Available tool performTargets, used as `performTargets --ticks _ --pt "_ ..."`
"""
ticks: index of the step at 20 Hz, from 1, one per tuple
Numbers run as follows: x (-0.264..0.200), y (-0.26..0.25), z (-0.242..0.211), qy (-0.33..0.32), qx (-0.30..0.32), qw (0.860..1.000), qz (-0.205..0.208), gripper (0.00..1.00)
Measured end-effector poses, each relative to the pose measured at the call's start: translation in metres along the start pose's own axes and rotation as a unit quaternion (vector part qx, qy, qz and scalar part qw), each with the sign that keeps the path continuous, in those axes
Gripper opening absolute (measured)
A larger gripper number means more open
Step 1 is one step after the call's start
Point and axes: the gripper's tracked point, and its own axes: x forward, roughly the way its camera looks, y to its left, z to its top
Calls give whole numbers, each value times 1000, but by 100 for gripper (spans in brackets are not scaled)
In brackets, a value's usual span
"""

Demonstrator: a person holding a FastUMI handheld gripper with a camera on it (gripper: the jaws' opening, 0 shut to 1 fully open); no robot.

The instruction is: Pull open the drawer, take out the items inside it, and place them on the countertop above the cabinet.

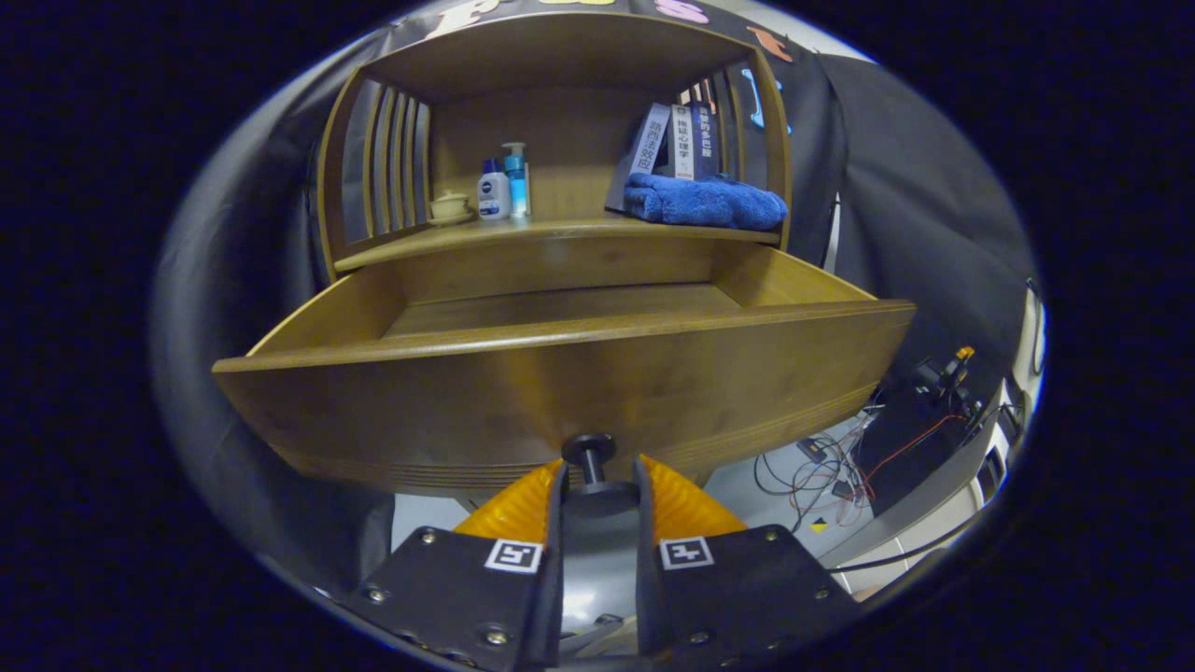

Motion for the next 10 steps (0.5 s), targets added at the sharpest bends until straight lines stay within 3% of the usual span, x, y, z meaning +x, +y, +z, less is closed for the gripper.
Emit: performTargets --ticks 10 --pt "-1 0 -8 10 13 1000 5 53"
